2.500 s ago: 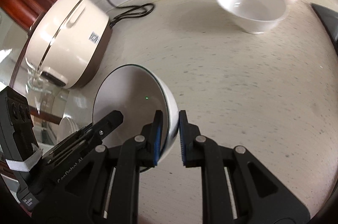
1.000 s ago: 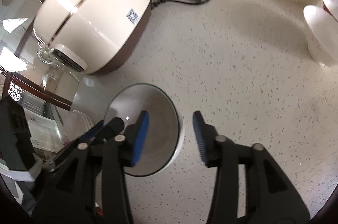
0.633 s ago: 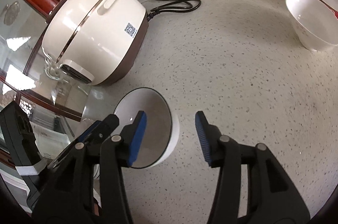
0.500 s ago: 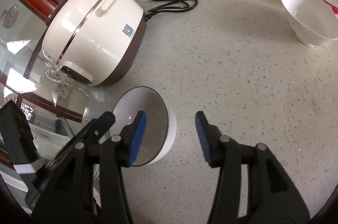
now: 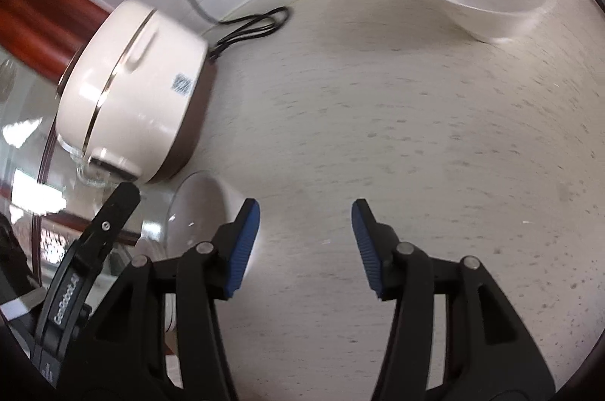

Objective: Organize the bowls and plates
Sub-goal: 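Move both grippers to the second white bowl by the wall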

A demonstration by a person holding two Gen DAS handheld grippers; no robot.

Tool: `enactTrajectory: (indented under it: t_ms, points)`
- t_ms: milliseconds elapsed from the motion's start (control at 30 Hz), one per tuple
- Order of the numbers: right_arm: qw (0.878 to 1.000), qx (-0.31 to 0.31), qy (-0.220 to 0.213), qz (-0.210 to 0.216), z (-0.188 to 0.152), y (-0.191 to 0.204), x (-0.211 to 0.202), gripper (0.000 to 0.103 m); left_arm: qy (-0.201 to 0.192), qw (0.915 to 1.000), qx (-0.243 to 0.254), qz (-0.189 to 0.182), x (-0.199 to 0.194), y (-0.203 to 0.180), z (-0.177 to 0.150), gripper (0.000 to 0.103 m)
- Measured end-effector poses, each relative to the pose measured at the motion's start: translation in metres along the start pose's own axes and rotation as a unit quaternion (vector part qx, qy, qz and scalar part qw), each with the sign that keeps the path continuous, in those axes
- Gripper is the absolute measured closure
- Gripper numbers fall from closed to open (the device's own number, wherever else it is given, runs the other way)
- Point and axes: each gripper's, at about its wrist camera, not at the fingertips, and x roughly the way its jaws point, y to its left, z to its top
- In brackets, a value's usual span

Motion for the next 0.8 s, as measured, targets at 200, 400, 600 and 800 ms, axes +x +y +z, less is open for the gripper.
enactTrajectory:
  t_ms: [200, 400, 600, 800]
  points:
    - [0.998, 0.043, -0.026, -0.022, 0.015, -0.044, -0.022, 0.046, 0.019, 0.9980, 0.033, -0.051, 0.020, -0.048, 0.004, 0.032]
    - [0.992, 0.102, -0.052, -0.047, 0.029, -0.096, -0.046, 0.044, 0.067, 0.9882, 0.042, -0.132, 0.046, -0.095, 0.002, 0.023]
    - [0.982, 0.162, -0.083, -0.050, 0.051, -0.138, -0.065, 0.036, 0.158, 0.9600, -0.003, -0.231, 0.072, -0.130, 0.016, 0.020]
    - [0.977, 0.182, -0.101, -0.044, 0.078, -0.156, -0.070, 0.036, 0.179, 0.9602, -0.005, -0.214, 0.104, -0.157, 0.043, 0.019]
